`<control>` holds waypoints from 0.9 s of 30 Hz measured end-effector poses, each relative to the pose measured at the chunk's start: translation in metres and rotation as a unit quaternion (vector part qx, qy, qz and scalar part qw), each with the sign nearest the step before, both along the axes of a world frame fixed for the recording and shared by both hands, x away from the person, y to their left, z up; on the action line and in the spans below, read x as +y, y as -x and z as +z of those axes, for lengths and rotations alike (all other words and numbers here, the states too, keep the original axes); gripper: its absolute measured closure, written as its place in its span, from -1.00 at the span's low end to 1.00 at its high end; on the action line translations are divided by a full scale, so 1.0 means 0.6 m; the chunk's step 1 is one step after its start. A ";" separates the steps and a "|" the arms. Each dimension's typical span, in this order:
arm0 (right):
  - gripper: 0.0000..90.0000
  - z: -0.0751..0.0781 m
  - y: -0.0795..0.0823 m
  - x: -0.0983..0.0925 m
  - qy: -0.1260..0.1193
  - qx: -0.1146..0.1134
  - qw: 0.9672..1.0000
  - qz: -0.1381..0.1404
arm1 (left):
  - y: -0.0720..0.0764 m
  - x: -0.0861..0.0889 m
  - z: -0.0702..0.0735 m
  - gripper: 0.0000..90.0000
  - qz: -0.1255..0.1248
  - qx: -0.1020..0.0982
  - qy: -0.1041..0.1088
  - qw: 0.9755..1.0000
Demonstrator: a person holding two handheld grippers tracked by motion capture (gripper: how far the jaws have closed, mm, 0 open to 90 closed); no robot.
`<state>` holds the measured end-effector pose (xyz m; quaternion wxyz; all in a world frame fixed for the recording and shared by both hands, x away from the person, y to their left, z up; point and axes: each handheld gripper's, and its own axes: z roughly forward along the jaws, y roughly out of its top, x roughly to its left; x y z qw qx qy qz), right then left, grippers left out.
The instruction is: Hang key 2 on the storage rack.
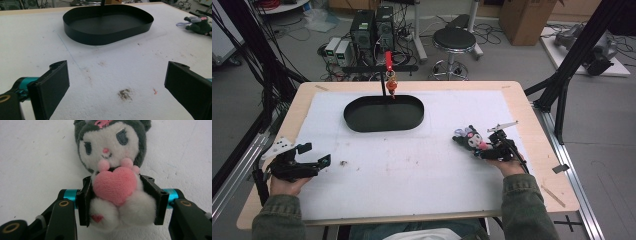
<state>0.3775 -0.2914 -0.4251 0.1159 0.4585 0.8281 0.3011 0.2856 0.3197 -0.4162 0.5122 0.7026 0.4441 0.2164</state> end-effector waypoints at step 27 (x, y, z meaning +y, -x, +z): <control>0.09 0.065 -0.005 0.007 -0.008 -0.028 0.999 -0.024 | -0.001 0.001 0.000 -0.86 0.000 -0.001 0.001 1.000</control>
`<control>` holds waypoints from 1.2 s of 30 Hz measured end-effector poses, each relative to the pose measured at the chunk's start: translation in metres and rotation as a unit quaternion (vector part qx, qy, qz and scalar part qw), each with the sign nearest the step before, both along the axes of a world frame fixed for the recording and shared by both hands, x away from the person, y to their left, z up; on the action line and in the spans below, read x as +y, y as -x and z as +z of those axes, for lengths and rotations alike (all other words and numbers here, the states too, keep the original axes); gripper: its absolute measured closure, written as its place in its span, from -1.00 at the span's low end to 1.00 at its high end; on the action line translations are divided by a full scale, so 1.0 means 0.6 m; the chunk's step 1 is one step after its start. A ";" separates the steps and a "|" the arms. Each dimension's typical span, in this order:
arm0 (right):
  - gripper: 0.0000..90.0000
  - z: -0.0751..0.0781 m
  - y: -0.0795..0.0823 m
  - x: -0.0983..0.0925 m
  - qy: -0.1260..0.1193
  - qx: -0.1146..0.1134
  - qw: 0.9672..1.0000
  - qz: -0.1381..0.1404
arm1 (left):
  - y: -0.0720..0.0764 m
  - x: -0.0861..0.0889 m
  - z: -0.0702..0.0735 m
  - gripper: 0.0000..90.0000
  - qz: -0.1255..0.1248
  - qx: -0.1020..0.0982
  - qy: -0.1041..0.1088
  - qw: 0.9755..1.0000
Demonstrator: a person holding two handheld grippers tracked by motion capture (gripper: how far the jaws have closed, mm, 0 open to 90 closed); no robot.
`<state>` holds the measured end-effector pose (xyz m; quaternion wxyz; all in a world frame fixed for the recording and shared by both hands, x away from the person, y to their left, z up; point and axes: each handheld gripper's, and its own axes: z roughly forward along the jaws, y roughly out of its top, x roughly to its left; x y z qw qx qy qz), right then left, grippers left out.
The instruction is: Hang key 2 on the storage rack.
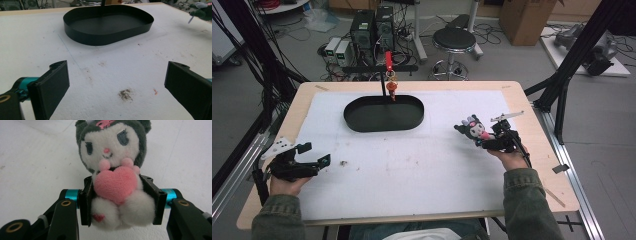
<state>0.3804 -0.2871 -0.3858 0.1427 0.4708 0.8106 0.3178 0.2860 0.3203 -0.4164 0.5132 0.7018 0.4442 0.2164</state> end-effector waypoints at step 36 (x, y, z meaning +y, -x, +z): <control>0.10 0.161 -0.040 0.102 0.007 -0.050 0.997 0.060 | 0.001 0.003 0.000 -0.86 0.001 -0.002 0.003 1.000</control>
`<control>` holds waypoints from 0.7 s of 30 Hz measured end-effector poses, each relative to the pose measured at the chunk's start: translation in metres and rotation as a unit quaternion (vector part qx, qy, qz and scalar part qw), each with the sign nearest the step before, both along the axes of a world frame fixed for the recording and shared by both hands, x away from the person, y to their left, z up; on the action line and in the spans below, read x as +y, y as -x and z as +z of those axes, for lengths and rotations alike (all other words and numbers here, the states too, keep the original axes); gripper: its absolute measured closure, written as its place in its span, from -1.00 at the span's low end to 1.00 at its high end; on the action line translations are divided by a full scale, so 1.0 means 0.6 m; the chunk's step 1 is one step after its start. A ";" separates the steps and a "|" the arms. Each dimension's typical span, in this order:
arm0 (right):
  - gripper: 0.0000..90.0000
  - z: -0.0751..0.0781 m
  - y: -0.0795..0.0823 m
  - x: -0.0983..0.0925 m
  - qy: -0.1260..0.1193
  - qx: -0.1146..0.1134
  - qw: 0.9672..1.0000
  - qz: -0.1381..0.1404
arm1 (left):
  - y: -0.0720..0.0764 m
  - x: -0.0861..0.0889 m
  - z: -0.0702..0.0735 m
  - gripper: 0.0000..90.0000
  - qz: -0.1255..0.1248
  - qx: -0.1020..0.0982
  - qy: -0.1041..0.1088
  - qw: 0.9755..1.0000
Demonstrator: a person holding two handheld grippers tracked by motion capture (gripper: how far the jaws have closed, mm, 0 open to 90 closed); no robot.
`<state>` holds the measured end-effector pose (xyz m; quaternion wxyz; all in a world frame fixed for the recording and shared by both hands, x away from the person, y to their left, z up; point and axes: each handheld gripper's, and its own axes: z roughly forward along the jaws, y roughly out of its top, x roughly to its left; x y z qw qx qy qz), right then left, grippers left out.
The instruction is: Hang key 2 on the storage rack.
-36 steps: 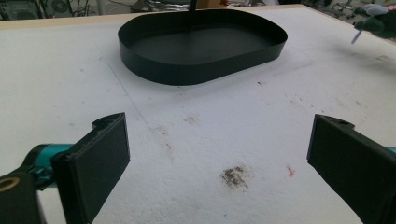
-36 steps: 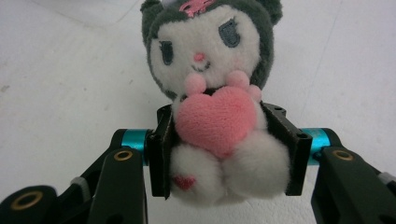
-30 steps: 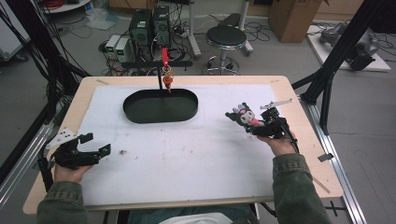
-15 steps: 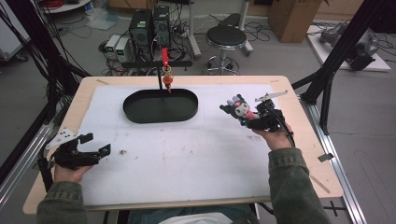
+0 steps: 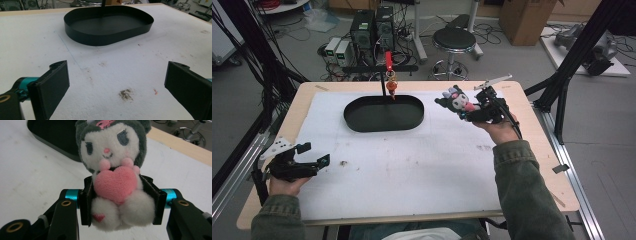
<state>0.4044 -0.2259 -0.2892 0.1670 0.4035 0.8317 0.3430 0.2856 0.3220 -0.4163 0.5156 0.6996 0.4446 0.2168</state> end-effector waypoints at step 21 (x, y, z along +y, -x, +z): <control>0.11 0.068 -0.081 0.112 -0.017 0.038 0.998 0.047 | -0.002 0.002 0.000 -0.86 -0.001 -0.002 0.006 1.000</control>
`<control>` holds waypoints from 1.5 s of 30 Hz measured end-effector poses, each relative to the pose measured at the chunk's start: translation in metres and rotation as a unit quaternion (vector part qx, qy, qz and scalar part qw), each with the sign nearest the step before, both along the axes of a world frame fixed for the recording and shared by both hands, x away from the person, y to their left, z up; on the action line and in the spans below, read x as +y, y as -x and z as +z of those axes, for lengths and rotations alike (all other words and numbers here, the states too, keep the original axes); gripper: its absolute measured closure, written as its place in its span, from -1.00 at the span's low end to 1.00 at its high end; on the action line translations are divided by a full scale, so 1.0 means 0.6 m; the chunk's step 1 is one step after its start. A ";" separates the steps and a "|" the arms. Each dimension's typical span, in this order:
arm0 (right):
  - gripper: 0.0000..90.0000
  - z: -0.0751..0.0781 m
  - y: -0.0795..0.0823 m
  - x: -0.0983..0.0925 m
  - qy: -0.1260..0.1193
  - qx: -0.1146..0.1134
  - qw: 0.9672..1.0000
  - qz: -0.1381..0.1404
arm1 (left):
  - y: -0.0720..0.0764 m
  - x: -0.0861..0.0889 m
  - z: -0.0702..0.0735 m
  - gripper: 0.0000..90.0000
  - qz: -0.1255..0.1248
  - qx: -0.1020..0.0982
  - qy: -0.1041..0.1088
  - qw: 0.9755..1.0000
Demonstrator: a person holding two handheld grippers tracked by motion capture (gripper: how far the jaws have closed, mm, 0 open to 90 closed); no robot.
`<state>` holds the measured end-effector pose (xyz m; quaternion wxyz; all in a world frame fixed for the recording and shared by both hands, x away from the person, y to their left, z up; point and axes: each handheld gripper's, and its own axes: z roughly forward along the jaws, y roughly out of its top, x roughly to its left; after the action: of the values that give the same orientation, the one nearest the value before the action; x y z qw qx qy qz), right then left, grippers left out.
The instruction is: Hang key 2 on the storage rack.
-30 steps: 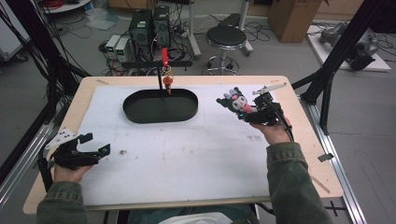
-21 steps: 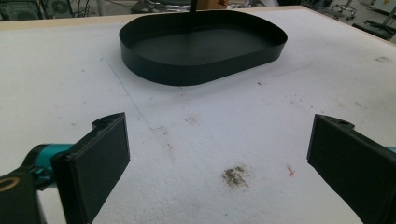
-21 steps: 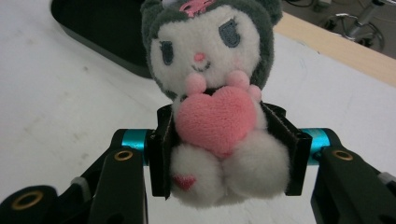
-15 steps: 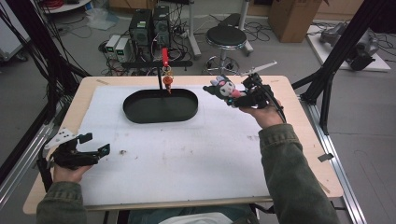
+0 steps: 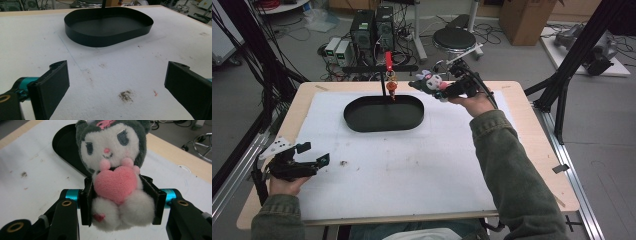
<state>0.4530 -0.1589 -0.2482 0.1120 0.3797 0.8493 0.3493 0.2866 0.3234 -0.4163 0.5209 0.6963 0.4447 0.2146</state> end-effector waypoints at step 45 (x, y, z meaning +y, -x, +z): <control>-0.99 -0.064 -0.077 0.065 0.000 -0.005 0.993 -0.115 | -0.002 0.004 -0.002 -0.86 -0.002 0.000 0.013 1.000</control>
<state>0.4993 -0.1199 -0.2866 0.1559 0.4727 0.7997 0.3358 0.2875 0.3257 -0.4175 0.5299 0.6907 0.4461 0.2077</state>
